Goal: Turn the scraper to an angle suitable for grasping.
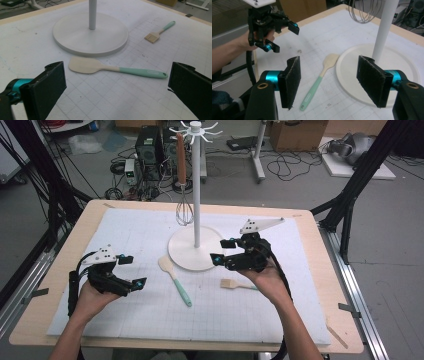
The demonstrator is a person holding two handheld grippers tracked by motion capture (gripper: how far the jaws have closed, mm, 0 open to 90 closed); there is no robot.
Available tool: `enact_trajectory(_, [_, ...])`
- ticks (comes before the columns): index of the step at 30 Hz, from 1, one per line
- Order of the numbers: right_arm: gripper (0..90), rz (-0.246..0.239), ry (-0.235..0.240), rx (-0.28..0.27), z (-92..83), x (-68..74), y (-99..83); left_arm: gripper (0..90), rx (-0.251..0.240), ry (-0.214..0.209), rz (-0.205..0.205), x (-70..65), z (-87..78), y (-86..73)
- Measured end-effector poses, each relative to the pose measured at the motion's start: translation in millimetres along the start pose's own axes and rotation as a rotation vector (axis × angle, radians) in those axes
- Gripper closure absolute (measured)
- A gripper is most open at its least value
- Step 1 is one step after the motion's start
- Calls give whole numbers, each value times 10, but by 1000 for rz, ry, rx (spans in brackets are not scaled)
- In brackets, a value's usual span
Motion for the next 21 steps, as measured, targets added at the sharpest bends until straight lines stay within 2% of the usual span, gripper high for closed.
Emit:
enact_trajectory(7, [355,-5,-12,18,46,42,-132,18,-12,0,4,-22,2,12])
enact_trajectory(11, [354,-9,-25,22,41,46,-220,19,3,12,12,-18,20,-8])
enact_trajectory(16, [345,-6,-34,6,-2,23,-349,86,25,24,17,-24,83,-45])
enact_trajectory(21, [332,-9,-59,-6,-50,-20,-473,111,37,22,22,-41,126,-62])
Point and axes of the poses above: each handheld gripper's, and its own axes: z roughly forward along the jaws, y roughly out of its top, x roughly to its left, the point moved 9 cm from there along z, roughly forward along the jaws, and after that the axes turned 6 degrees about -y, right-handed, at the moved point
